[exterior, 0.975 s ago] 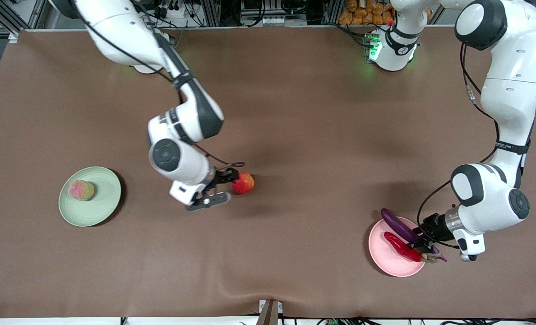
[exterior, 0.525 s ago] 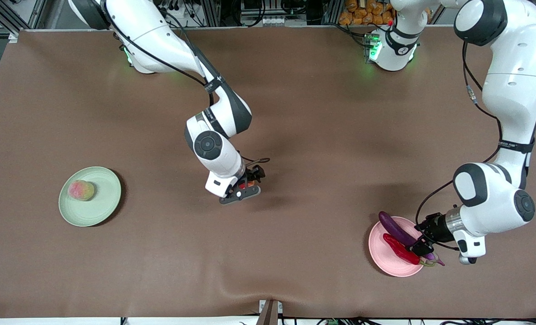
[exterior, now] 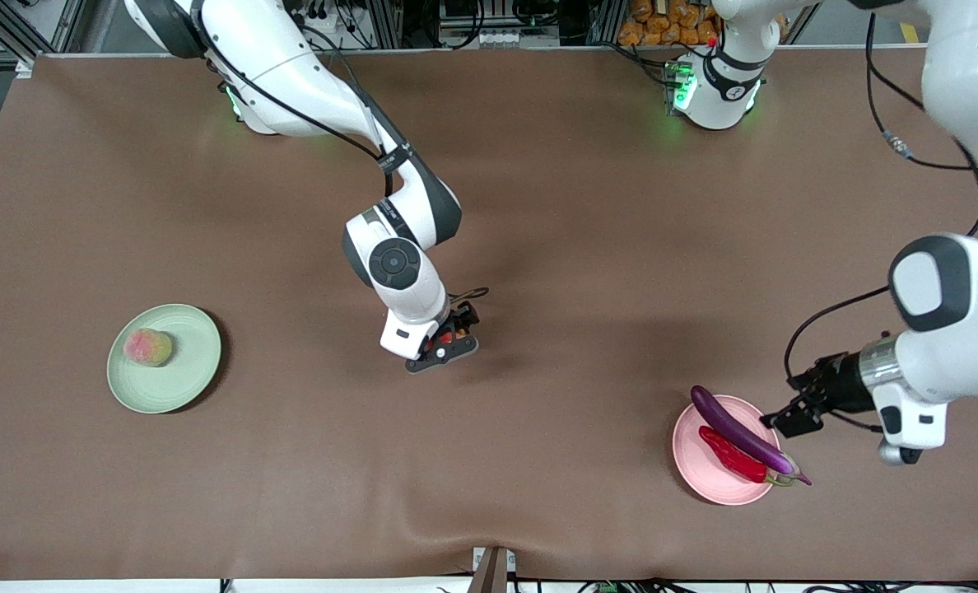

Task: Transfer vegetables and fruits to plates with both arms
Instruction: 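Lift the apple with the right gripper while the left gripper withdraws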

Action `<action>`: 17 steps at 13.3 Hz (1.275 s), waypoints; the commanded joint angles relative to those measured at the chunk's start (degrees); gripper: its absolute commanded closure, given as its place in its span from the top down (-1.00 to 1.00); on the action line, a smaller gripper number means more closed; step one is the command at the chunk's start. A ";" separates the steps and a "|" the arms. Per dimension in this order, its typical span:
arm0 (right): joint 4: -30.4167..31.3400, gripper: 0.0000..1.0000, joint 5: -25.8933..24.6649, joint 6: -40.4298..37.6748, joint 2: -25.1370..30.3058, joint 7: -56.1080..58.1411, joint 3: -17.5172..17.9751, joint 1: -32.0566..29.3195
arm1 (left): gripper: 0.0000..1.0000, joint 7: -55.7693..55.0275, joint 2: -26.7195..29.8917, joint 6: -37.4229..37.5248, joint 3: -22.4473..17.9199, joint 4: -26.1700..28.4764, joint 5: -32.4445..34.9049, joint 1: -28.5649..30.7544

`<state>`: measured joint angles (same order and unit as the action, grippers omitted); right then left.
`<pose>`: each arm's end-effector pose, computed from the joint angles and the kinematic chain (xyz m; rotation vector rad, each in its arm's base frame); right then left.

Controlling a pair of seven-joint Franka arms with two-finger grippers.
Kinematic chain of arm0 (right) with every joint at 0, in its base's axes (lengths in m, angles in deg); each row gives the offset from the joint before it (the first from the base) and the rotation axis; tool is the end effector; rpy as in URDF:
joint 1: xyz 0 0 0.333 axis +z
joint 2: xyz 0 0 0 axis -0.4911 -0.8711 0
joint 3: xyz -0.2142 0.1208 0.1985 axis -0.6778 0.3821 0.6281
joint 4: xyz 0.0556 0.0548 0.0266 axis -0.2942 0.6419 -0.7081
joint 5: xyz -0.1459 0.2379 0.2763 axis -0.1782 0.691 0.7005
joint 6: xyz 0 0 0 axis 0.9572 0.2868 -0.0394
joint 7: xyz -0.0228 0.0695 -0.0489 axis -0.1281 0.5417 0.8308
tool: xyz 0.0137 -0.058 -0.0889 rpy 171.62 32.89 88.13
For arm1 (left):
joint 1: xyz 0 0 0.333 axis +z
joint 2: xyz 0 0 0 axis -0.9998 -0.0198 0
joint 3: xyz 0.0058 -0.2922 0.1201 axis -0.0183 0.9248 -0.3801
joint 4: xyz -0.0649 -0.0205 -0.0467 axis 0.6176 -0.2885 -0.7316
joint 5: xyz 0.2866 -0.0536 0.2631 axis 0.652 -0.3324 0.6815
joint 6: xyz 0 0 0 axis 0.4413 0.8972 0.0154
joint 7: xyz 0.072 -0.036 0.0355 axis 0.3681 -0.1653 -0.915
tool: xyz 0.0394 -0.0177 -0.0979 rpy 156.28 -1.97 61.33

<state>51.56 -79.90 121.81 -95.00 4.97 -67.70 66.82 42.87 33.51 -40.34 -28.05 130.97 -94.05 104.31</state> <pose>0.5851 0.4208 0.2195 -3.0198 -0.5330 -0.0582 0.7193 -0.0484 0.4148 2.6623 1.0011 -0.1138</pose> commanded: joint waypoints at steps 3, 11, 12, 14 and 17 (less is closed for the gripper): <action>-0.38 0.74 -1.09 -0.22 -1.00 -3.42 -0.43 0.83 | 1.00 5.20 10.41 11.37 -0.24 2.71 4.26 1.16; -0.12 -0.15 -0.91 -14.43 8.30 -0.19 -0.43 -12.07 | 1.00 17.41 27.37 27.82 1.17 2.80 3.66 1.34; -0.12 -0.15 -0.91 -16.20 9.27 2.61 -0.43 -14.09 | 1.00 21.88 28.78 28.10 0.82 2.89 3.66 1.52; -0.12 -0.15 -0.57 -19.54 9.98 11.64 -0.35 -20.76 | 1.00 29.71 31.06 29.32 -3.63 3.67 3.58 -0.30; -0.12 -0.15 0.57 -21.13 9.37 35.96 -0.17 -32.36 | 1.00 32.46 34.06 31.26 -19.73 7.71 3.40 -15.24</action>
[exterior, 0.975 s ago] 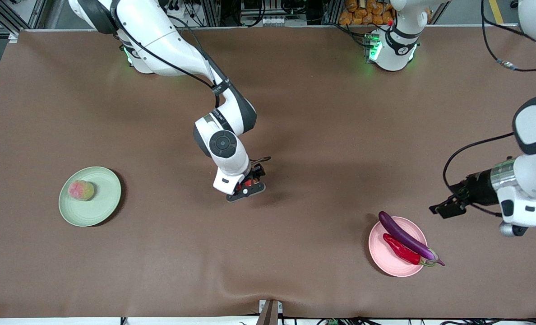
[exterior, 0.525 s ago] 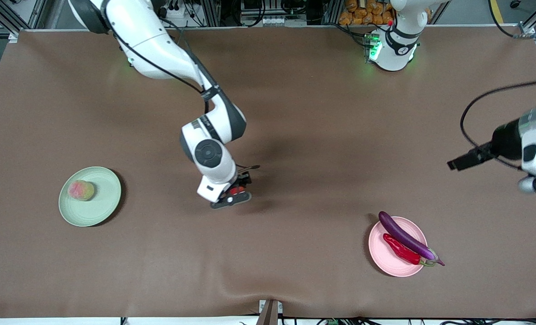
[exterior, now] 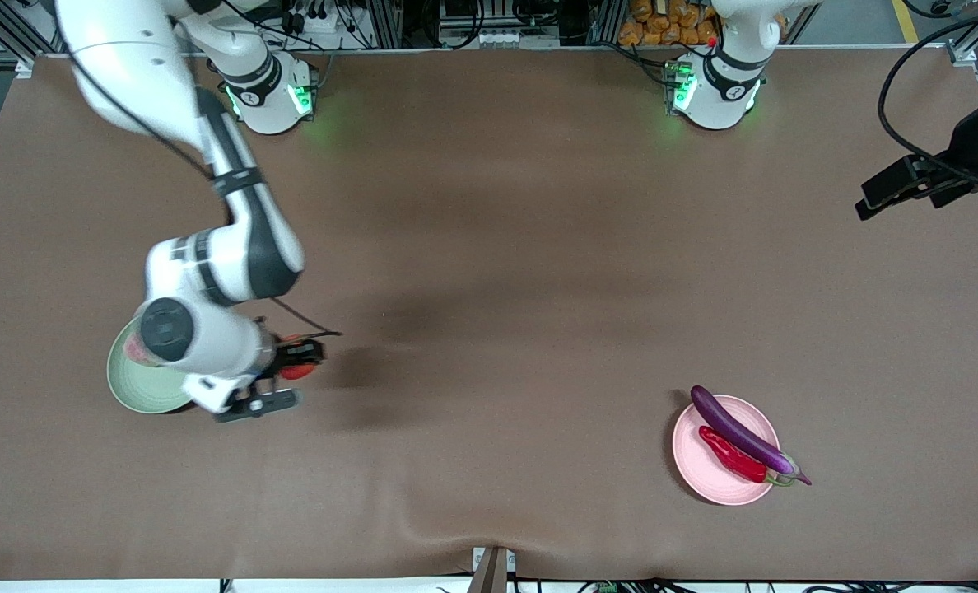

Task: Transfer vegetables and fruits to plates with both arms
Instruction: 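Lower the apple onto the green plate and open the right gripper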

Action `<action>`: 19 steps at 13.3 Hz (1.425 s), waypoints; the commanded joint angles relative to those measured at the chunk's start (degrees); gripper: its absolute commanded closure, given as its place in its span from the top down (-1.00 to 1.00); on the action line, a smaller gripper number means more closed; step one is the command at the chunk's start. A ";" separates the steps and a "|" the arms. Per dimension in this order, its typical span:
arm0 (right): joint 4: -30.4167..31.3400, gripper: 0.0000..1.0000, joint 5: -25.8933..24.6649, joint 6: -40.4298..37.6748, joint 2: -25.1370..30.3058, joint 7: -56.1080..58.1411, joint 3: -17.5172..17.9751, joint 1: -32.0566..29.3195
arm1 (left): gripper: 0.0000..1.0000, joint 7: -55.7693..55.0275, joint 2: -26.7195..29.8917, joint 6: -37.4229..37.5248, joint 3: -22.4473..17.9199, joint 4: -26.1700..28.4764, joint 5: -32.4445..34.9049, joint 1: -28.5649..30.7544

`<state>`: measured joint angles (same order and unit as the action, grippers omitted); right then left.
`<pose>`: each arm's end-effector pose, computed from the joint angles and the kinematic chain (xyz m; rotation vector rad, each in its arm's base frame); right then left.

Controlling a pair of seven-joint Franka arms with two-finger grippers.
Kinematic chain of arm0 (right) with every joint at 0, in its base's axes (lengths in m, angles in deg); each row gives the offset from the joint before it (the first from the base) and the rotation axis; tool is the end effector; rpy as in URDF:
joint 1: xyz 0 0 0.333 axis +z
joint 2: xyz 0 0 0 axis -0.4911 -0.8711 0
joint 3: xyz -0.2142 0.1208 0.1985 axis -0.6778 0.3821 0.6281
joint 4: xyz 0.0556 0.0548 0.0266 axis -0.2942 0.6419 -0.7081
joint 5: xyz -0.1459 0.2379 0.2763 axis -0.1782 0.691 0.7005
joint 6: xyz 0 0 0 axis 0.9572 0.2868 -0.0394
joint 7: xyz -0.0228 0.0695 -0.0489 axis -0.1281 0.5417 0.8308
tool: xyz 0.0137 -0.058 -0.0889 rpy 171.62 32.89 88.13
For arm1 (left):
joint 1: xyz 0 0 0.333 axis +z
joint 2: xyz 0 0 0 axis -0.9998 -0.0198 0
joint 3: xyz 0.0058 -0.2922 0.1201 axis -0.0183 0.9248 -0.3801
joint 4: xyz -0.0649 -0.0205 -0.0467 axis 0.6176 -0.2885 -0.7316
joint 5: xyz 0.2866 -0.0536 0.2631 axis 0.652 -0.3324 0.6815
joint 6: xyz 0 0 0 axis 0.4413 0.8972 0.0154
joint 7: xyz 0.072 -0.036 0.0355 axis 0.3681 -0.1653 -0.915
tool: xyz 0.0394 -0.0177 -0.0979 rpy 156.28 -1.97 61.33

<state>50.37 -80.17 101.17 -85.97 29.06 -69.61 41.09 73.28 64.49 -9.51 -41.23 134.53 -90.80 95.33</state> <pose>0.6896 0.1063 0.3108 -3.0447 -0.4790 0.1762 0.5519 -0.0426 0.6619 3.1114 0.2529 -0.0782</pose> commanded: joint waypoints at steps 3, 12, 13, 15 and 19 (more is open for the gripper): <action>0.99 -0.14 1.90 0.38 -2.11 28.60 1.74 -13.68 | 1.00 2.15 7.81 -0.61 -7.27 10.12 0.15 -6.55; 1.16 1.00 6.73 4.70 -6.00 45.36 1.65 -18.37 | 1.00 2.24 13.10 -4.66 -6.92 16.38 0.15 -5.85; 1.16 1.00 6.73 1.82 -5.30 41.26 1.65 -17.84 | 1.00 2.41 12.93 -4.92 -7.00 16.29 0.50 -5.85; 3.16 1.00 6.73 -1.98 -2.93 30.37 1.74 -17.05 | 1.00 2.50 12.84 -5.10 -6.92 16.20 0.59 -5.85; 15.28 1.00 6.65 -1.46 10.59 9.89 1.65 -11.08 | 1.00 2.59 13.01 -5.10 -7.00 16.90 0.50 -5.76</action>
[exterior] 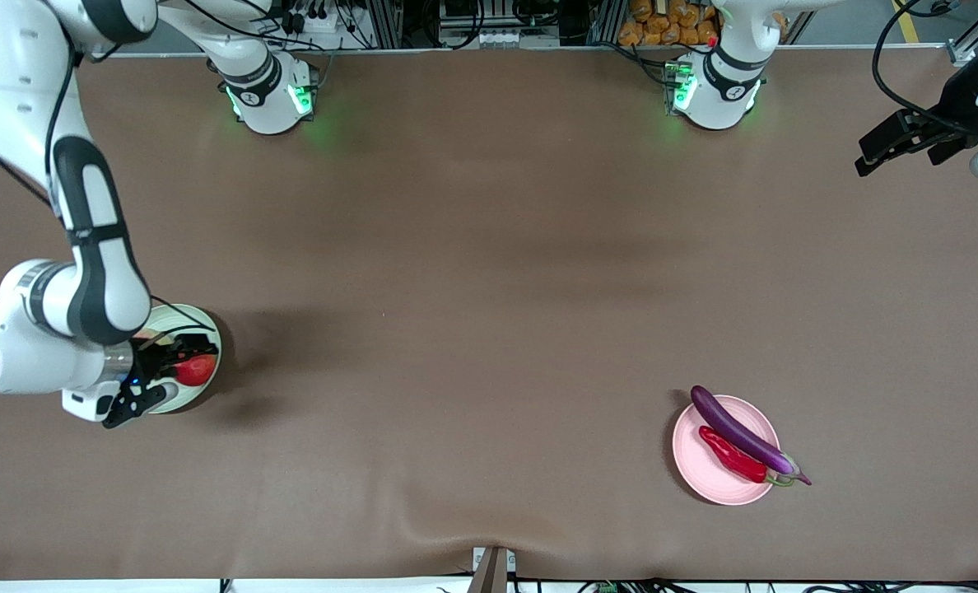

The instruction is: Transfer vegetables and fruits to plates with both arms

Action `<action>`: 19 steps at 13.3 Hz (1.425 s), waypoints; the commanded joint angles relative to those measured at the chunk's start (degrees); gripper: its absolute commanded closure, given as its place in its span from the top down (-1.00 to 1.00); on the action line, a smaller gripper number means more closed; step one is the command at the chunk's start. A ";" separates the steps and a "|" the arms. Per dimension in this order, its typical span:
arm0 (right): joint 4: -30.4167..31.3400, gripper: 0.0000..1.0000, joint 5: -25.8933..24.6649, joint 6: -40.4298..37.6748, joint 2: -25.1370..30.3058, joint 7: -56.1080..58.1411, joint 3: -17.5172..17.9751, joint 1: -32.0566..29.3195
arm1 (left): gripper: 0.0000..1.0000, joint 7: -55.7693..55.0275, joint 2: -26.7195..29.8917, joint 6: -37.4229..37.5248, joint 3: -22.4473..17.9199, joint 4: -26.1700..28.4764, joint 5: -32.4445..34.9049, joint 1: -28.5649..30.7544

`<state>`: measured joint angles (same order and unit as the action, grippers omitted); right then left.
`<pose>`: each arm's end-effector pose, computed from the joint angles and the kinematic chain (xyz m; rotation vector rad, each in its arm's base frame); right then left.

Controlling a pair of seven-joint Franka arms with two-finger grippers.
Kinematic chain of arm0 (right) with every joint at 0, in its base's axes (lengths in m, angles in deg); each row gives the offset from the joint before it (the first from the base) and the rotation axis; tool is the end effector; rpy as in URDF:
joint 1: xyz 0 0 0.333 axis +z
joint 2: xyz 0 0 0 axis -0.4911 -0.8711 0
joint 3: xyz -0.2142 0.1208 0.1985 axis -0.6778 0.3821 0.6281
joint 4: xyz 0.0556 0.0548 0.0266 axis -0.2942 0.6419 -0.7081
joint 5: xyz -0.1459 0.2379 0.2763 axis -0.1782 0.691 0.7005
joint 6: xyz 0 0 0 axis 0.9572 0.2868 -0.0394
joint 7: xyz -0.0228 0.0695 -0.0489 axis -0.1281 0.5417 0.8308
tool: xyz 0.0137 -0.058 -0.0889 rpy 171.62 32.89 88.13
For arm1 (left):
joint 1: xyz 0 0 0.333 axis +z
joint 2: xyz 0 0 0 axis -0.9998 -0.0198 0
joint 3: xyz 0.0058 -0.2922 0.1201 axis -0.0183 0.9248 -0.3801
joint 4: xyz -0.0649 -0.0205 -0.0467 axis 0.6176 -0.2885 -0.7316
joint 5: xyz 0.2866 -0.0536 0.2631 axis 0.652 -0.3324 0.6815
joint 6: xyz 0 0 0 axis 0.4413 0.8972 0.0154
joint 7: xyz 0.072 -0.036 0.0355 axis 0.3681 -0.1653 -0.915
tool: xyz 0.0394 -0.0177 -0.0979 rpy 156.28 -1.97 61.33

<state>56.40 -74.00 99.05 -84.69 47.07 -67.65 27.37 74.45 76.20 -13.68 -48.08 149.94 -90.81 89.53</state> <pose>0.6674 -0.0315 0.2779 -2.8558 -0.5222 0.2585 0.4960 -0.0356 0.6514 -3.1306 -0.2545 0.0628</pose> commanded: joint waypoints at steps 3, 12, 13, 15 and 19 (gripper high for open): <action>11.83 1.00 -0.05 -1.87 17.23 -17.63 -0.40 4.15 | 1.00 1.94 2.10 -2.42 -0.24 3.76 0.07 0.04; 0.68 1.00 -7.87 -24.72 29.47 -31.64 -0.31 3.10 | 1.00 2.03 5.26 -2.69 1.51 6.41 0.16 -0.05; -0.64 1.00 -7.88 -25.96 30.08 -31.64 -0.31 2.66 | 1.00 2.03 5.18 -2.60 1.51 6.24 0.16 -0.05; -2.92 1.00 -8.22 -28.42 30.70 -31.37 -0.31 2.31 | 1.00 2.03 5.18 -2.60 1.51 5.97 0.24 -0.05; -4.77 1.00 -9.98 -31.50 30.88 -31.64 -0.22 2.22 | 1.00 2.03 5.09 -2.69 1.51 5.97 0.25 -0.05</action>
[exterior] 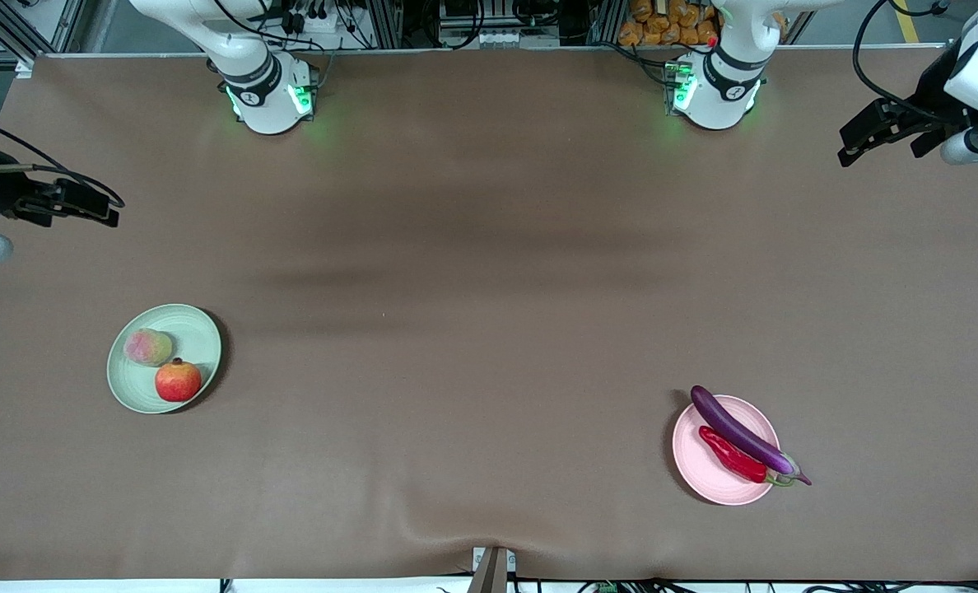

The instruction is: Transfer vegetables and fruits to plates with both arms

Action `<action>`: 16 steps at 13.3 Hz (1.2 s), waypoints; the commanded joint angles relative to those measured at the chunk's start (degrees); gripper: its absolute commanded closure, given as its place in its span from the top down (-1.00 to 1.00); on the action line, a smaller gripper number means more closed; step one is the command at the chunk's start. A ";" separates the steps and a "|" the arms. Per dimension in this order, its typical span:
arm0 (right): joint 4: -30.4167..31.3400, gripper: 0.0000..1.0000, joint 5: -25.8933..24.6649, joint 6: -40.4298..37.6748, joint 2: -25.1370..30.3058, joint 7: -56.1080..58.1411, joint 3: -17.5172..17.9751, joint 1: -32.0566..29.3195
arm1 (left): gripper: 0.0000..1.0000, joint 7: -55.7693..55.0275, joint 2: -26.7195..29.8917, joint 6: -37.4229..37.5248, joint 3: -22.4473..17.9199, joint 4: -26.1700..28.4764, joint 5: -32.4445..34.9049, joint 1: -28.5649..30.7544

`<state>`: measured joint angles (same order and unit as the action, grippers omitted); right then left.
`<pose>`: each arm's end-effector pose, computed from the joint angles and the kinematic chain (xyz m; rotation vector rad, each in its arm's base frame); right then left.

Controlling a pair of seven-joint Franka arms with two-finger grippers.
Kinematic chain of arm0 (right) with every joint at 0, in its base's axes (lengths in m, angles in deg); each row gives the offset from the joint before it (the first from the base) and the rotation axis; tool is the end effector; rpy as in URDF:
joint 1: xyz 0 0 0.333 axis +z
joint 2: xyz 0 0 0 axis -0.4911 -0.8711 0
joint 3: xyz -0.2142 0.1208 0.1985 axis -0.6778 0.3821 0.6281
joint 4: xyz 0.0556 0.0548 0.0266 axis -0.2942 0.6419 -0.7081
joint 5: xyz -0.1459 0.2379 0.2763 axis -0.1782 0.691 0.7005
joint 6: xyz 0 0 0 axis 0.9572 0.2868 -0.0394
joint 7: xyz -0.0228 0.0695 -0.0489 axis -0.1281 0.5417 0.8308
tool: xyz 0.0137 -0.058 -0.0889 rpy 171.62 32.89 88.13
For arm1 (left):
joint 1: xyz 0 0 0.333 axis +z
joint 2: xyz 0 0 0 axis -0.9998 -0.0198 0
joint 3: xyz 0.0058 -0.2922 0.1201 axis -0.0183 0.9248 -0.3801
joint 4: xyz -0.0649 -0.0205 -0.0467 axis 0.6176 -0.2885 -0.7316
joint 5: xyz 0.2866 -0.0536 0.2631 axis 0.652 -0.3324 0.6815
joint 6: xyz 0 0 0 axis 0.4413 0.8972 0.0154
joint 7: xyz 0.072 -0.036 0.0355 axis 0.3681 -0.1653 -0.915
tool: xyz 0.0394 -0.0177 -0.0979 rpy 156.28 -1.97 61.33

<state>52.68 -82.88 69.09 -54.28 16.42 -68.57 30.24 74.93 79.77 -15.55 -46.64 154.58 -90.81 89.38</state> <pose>0.5533 -0.0143 0.6045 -3.0764 0.0630 0.2536 0.4780 -0.0502 0.6466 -3.1269 -0.2003 0.0396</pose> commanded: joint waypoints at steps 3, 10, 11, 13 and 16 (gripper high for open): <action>-2.21 1.00 -1.10 -3.48 2.12 -0.99 0.78 -1.18 | 1.00 1.56 0.90 -0.82 0.07 0.72 0.68 0.02; -1.77 1.00 -2.86 -2.43 2.92 -0.46 0.78 -1.35 | 1.00 1.38 -2.09 0.41 0.07 -5.08 0.16 -0.16; -1.77 1.00 -3.21 -2.25 2.92 -0.37 0.69 -1.35 | 1.00 1.38 -2.27 0.50 0.07 -5.52 0.07 -0.16; -1.77 1.00 -3.21 -2.25 3.01 -0.37 0.69 -1.35 | 1.00 1.38 -2.97 3.30 0.16 -8.06 -0.02 -0.68; -1.86 1.00 -3.21 -2.25 2.92 -0.37 0.69 -1.27 | 1.00 1.47 -6.57 8.93 0.16 -14.04 0.24 -0.95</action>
<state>50.46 -85.13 66.72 -52.31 16.21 -68.58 29.73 74.93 76.49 -9.97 -46.52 145.67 -90.81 88.49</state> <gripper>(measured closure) 0.000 0.000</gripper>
